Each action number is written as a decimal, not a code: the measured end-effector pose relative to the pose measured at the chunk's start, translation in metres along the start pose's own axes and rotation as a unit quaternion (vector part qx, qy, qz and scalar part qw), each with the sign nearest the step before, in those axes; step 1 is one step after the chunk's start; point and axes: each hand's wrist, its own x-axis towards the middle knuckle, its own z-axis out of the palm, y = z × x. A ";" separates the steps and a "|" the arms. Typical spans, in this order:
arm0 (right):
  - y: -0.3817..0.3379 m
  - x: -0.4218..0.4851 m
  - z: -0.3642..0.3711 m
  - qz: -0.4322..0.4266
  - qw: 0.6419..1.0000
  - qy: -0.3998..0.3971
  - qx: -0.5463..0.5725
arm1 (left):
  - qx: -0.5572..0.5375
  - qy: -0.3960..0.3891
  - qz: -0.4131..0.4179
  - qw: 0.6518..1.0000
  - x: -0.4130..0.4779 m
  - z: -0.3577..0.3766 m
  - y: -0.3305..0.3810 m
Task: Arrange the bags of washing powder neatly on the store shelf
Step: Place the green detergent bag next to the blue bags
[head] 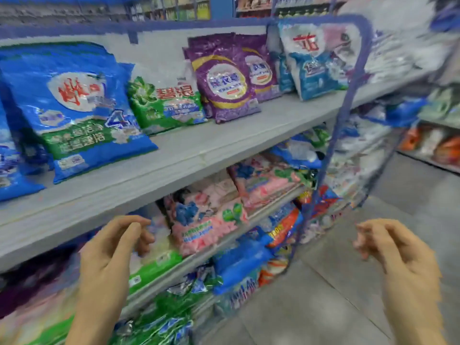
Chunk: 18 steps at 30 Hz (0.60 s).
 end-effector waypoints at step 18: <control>0.098 0.131 -0.348 0.127 0.979 0.160 -0.020 | -0.069 -0.146 -0.091 0.983 -0.044 0.410 0.028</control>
